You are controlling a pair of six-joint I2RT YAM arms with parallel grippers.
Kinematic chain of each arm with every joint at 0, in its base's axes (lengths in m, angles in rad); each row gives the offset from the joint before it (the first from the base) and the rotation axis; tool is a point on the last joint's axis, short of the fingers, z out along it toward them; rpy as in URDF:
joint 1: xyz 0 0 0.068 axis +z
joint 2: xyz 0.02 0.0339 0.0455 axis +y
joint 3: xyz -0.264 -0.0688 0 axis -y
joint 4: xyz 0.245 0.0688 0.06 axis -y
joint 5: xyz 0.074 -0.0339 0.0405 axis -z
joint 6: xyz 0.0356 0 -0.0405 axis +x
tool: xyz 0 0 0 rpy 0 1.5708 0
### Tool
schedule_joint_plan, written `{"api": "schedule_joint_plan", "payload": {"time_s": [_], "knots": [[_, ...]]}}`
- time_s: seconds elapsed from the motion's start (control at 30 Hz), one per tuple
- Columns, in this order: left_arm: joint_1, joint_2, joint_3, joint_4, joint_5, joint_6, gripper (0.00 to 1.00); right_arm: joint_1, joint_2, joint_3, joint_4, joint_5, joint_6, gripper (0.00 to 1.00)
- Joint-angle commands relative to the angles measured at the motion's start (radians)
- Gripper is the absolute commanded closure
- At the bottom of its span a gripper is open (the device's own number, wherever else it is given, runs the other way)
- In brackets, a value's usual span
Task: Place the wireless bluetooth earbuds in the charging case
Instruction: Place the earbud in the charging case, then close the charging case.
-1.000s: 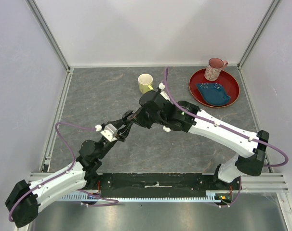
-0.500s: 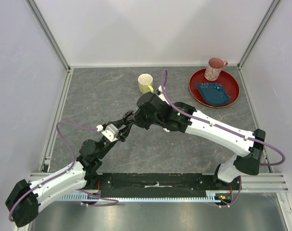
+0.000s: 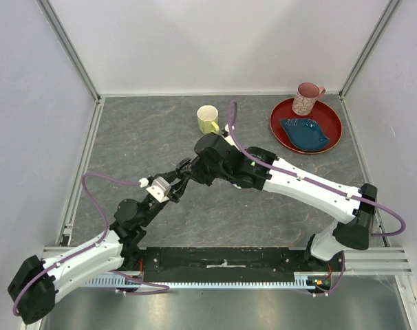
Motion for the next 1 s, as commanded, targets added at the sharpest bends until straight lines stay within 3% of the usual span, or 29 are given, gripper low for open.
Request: {"api": "schedule_joint_plan", "payload": {"time_s": [0.0,0.4,0.7,0.97], "knots": [[-0.004,-0.011,0.055,0.092,0.028,0.034,0.98,0.005,0.018,-0.006,0.048,-0.021,-0.011,0.83],[-0.004,-0.009,0.041,0.092,0.022,0.009,0.98,0.007,-0.061,0.005,0.096,0.036,-0.118,0.58],[-0.004,-0.022,0.038,0.094,-0.006,0.008,0.98,0.005,-0.161,-0.078,0.219,0.031,-0.201,0.56],[-0.004,-0.055,0.044,0.073,-0.011,-0.043,0.98,0.005,-0.323,-0.224,0.442,0.062,-0.446,0.56]]}}
